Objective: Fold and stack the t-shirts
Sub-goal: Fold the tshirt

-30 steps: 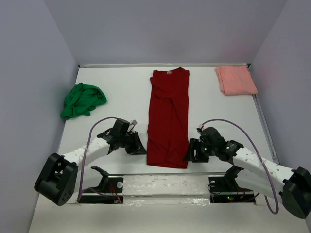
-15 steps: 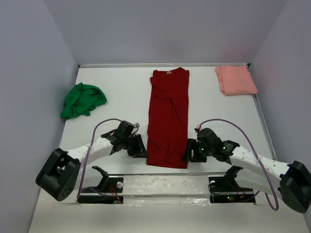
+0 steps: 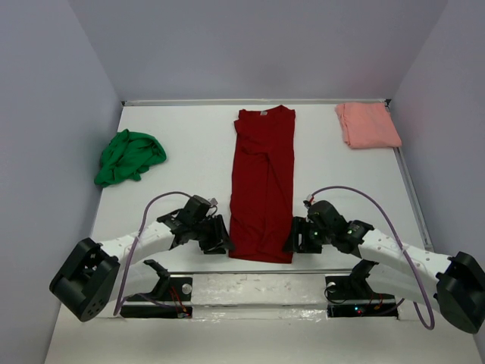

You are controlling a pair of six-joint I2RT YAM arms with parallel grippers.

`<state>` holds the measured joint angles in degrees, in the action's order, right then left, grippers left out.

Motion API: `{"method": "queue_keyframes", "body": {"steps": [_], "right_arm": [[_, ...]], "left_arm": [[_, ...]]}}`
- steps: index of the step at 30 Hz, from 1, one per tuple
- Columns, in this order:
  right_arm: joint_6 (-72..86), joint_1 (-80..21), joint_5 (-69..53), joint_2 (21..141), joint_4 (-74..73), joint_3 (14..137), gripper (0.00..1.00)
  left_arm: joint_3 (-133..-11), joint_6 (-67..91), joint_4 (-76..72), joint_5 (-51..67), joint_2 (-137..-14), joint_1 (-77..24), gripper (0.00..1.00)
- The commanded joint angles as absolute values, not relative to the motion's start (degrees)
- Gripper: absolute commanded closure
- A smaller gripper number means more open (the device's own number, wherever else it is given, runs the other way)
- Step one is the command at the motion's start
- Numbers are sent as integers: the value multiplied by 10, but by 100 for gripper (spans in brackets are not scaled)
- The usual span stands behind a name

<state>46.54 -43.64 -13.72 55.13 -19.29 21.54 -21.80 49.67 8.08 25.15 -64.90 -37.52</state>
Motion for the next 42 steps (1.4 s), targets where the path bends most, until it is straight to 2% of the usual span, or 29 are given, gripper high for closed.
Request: {"method": "queue_keyframes", "body": {"steps": [1,15,18,21,22,23,33,38,42], "right_arm": [[467,-443,-135,556,-164,216,33],[476,-443,-127,540,-178,217,33],[484,-443,-120,536,-184,214,33],[488,-443,-117,540,-187,213,33],[490,-443,-113,541,-186,212,33],[490,-443,-113,545,-185,210,33],[511,-443,-121,583,-144,180,34],[531,-449,-127,577,-140,169,39],[561,-478,-106,550,-167,175,40]], "left_arm": [[-198,518,52,260,-647,-382,49],[-209,519,4,274,-715,-394,51],[-207,519,4,275,-710,-395,57],[-207,518,4,272,-708,-395,78],[-207,517,4,272,-709,-395,95],[-207,516,4,271,-711,-395,100],[-208,510,4,272,-719,-395,100],[-211,506,4,272,-725,-395,100],[-216,501,4,276,-735,-395,100]]}}
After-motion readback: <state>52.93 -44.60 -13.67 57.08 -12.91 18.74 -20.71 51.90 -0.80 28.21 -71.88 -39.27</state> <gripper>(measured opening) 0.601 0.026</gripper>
